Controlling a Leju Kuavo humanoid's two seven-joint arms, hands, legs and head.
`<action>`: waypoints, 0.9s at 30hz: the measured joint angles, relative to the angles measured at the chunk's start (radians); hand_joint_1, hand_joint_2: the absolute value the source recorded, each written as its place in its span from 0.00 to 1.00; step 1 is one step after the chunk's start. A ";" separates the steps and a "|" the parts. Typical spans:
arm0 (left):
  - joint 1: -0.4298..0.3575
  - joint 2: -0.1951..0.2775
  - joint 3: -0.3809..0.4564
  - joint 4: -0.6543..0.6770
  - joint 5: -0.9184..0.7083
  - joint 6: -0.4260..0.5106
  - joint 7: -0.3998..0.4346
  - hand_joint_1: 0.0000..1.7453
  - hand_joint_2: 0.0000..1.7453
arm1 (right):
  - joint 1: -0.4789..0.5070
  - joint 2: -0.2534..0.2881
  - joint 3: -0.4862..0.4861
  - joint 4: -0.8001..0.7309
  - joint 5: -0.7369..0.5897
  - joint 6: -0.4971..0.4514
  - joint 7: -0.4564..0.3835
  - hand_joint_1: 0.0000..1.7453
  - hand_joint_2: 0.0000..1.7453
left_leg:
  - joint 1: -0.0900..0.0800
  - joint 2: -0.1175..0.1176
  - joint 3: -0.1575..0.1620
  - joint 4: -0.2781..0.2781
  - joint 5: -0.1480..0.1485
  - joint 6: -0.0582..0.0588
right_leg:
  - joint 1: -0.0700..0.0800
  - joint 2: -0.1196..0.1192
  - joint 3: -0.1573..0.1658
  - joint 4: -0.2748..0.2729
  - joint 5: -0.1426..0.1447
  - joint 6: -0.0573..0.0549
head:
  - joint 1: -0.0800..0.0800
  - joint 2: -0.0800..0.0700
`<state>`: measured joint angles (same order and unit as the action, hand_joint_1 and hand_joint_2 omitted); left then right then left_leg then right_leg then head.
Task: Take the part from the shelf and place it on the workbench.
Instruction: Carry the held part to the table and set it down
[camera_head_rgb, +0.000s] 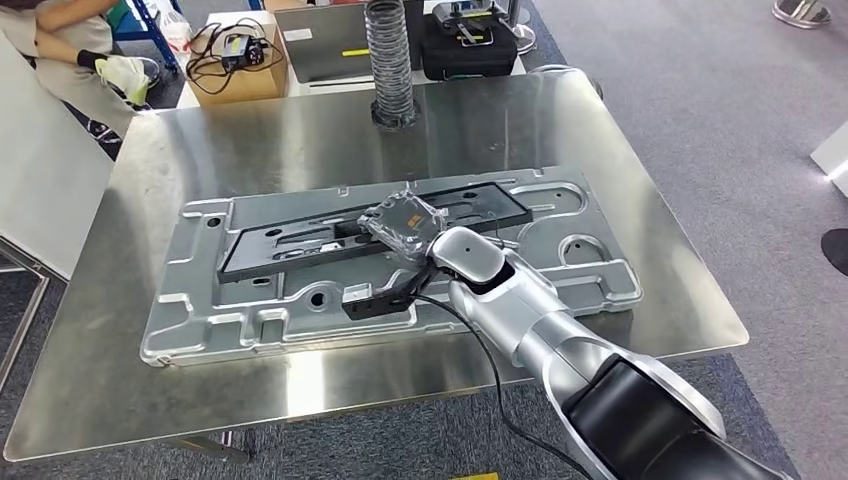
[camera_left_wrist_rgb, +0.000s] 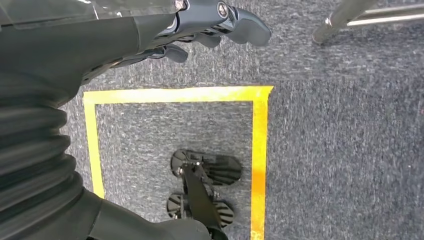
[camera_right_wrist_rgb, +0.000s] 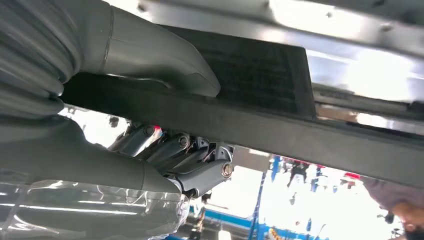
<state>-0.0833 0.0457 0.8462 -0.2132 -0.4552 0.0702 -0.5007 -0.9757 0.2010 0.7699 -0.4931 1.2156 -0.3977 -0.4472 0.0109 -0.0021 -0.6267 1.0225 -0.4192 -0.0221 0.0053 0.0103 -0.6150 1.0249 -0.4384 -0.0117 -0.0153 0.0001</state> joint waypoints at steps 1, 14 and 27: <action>0.000 0.000 0.000 0.000 -0.002 0.000 0.000 0.00 1.00 | 0.007 0.004 0.002 0.006 -0.009 -0.006 -0.009 1.00 1.00 | 0.002 0.000 0.001 -0.002 0.001 0.005 | 0.000 0.000 0.001 -0.001 0.000 0.005 | 0.000 0.000; -0.013 -0.017 0.001 0.000 -0.023 -0.007 0.000 0.00 1.00 | 0.080 0.013 0.007 0.045 -0.073 -0.050 -0.056 0.75 0.75 | 0.003 0.001 0.012 -0.004 -0.002 0.014 | -0.004 -0.008 -0.003 0.006 0.005 0.012 | 0.002 0.000; -0.015 -0.022 0.004 0.000 -0.021 -0.024 0.002 0.00 0.00 | 0.122 0.012 -0.009 0.055 -0.183 -0.052 -0.116 0.00 0.00 | 0.011 0.001 -0.009 0.096 -0.049 -0.025 | -0.010 -0.004 0.011 -0.019 0.017 -0.009 | -0.002 0.000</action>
<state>-0.0985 0.0239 0.8505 -0.2136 -0.4761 0.0463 -0.4984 -0.8542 0.2128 0.7610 -0.4377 1.0329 -0.4494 -0.5627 0.0222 -0.0010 -0.6357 1.1181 -0.4679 -0.0475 -0.0045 0.0062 -0.6040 1.0063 -0.4213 -0.0208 -0.0174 0.0000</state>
